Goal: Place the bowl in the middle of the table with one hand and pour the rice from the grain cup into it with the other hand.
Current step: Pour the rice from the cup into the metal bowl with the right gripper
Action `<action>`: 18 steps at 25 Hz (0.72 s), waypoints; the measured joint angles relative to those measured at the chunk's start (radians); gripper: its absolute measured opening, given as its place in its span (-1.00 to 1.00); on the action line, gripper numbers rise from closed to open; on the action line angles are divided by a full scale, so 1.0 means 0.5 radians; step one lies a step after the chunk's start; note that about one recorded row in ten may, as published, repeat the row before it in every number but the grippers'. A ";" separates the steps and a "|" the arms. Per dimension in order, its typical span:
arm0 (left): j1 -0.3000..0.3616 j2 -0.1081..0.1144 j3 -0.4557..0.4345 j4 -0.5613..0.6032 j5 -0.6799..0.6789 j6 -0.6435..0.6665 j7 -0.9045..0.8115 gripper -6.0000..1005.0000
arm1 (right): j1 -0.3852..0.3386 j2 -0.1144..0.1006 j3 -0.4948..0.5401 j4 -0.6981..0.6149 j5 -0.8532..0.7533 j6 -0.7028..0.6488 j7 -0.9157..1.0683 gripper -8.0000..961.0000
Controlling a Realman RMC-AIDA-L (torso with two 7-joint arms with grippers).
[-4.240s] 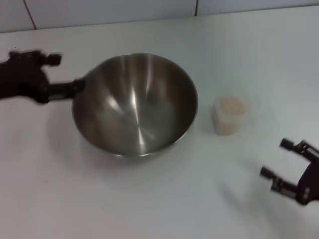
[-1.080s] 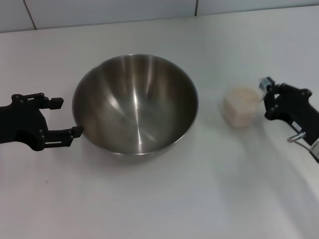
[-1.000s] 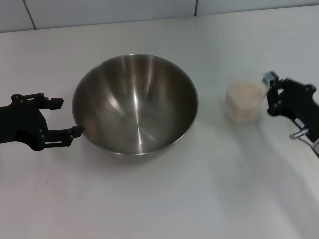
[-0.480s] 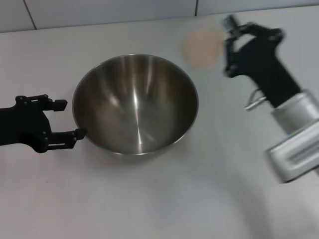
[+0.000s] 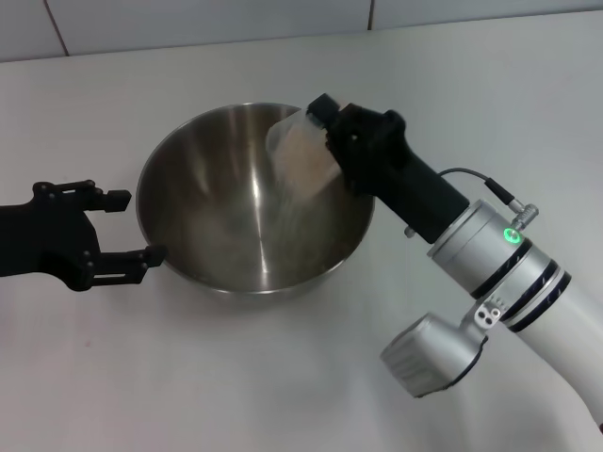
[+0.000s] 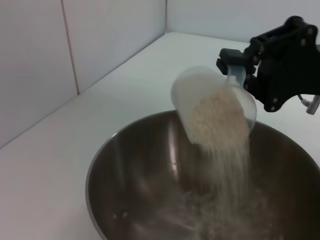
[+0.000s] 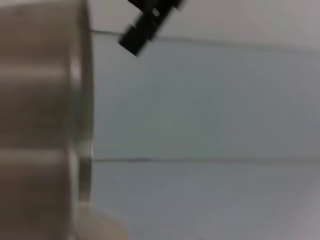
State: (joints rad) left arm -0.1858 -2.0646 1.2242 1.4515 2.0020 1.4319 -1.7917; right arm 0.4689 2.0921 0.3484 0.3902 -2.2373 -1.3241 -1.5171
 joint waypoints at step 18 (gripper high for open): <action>-0.029 0.000 0.000 0.009 0.003 0.039 -0.002 0.59 | 0.007 0.001 -0.012 0.073 -0.131 0.018 -0.843 -0.96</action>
State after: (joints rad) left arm -0.2002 -2.0647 1.2240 1.4557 2.0034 1.4515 -1.7927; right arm 0.4725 2.0923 0.3426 0.4265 -2.3027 -1.3152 -1.9384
